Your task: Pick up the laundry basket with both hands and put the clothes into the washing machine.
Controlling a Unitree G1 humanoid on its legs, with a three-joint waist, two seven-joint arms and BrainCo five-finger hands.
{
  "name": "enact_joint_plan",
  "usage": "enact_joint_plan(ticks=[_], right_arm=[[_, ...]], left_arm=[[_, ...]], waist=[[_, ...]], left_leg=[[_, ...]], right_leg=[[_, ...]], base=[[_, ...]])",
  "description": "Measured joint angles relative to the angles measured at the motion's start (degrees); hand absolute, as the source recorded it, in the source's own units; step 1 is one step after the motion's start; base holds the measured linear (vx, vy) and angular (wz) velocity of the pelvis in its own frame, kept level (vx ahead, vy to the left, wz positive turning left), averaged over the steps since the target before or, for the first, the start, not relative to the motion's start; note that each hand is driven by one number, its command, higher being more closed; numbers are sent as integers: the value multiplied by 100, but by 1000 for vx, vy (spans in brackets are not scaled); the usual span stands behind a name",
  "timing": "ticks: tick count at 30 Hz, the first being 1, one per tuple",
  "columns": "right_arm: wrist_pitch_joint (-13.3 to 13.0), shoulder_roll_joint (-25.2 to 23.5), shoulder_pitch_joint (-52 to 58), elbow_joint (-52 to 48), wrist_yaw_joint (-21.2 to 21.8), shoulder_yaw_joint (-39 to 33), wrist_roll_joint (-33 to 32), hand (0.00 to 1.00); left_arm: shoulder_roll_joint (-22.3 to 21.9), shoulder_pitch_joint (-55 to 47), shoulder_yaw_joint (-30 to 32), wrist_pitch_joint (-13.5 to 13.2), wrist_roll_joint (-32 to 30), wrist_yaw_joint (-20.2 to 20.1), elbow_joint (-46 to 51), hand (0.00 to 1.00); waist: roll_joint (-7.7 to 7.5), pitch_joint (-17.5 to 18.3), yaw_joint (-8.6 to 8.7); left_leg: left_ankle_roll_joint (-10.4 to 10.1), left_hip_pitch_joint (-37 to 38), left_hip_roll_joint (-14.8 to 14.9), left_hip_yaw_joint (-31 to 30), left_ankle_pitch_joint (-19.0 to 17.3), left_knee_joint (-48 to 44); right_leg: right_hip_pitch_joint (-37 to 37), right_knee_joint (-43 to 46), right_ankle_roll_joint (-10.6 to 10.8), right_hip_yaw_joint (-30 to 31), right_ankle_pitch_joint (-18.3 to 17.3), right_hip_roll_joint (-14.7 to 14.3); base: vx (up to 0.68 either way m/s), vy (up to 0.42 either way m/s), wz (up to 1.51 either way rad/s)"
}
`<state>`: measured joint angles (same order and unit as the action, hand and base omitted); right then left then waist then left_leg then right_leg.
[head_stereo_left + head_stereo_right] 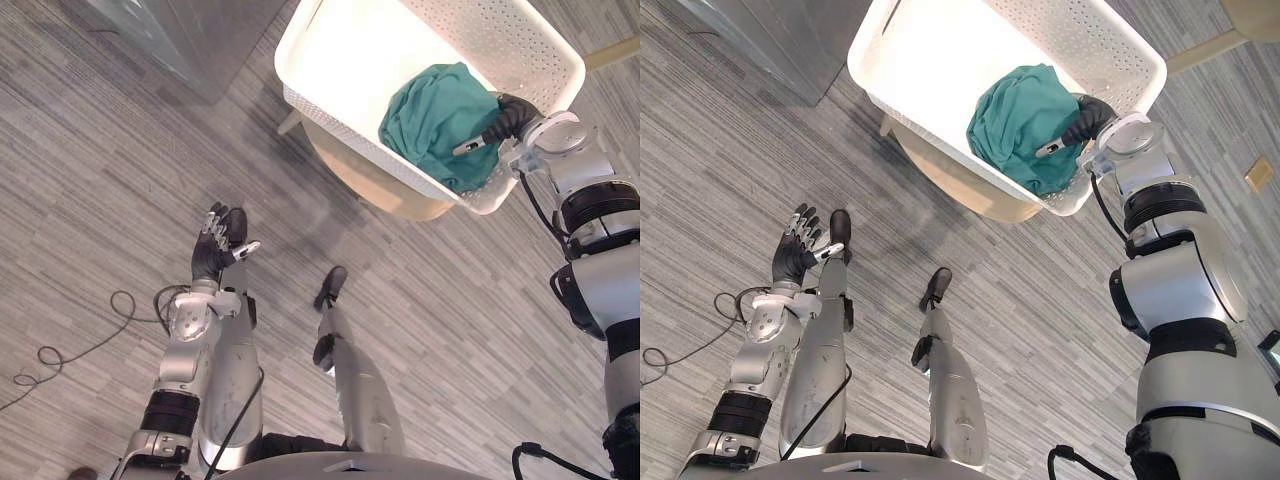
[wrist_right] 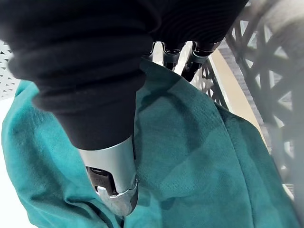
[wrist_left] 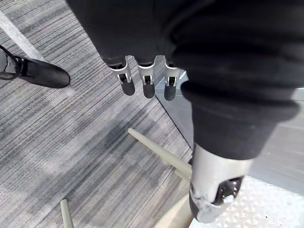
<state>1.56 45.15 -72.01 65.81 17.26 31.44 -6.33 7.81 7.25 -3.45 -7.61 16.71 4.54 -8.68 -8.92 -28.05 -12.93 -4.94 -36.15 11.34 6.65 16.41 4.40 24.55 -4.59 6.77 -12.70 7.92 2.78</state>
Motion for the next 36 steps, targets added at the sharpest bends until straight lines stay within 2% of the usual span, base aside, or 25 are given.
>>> enact_joint_plan(ticks=[5, 8, 12, 13, 18, 22, 26, 32, 36], right_arm=[[62, 1, -86, 63, -7, -1, -60, 0], [95, 0, -144, 214, 0, 1, -132, 0], [150, 17, -165, 264, 33, 1, -354, 0], [169, 28, -166, 264, 44, 0, -356, 100], [370, 227, -270, 139, 161, 169, -528, 100], [384, 262, -155, -155, 336, 230, -647, 100], [295, 228, -16, -451, 291, 145, -936, 100], [-111, 229, -53, -582, -628, -863, -982, 100], [-258, 242, -114, -831, -1107, -1417, -985, 100]], left_arm=[[-22, 0, -125, -39, 15, -6, 4, 0], [-169, -1, -121, -43, 52, -8, -4, 0], [-206, -1, -123, -51, 77, -95, 35, 0], [-210, -1, -128, -51, 86, -117, 35, 0], [-219, -4, -130, -61, 124, -122, 179, 0], [-243, -5, -127, -61, 125, -121, 230, 0], [-374, -5, -106, -71, 126, -109, 359, 0], [-465, -1, 13, -76, 127, -17, 360, 0], [-465, 0, 120, -124, 126, 124, 362, 0]], waist=[[2, -1, -20], [98, -63, -62], [103, -64, -51], [103, -63, -49], [103, -63, -64], [103, -63, -95], [102, -63, -93], [102, -63, -7], [100, -62, 56]], left_leg=[[-3, -181, -17, -46, 31, 6], [6, -207, -47, -74, 51, 8], [2, -302, -42, -194, 53, 10], [1, -322, -41, -209, 52, 10], [-2, -408, -38, -218, 55, 9], [-2, -419, -9, -213, 63, 8], [11, -487, 20, -209, 115, 4], [24, -429, 145, -201, 134, 3], [17, -374, 170, -168, 138, 5]], right_leg=[[159, -2, 0, -43, 0, -5], [166, -5, 1, -69, 0, 8], [185, -8, 4, -162, -3, 4], [193, -8, 4, -201, -4, 3], [264, -8, 7, -226, -5, 11], [281, -8, 7, -223, -4, 2], [346, -7, 22, -220, 27, -20], [337, -7, 45, -212, 295, -117], [313, -7, 43, -217, 299, -127]], base=[[35, 55, 2], [45, 77, 5], [40, 68, 10], [26, 59, 10], [31, 64, 2], [33, 46, -3], [47, 40, -3], [29, 63, -8], [-10, 47, -8]])
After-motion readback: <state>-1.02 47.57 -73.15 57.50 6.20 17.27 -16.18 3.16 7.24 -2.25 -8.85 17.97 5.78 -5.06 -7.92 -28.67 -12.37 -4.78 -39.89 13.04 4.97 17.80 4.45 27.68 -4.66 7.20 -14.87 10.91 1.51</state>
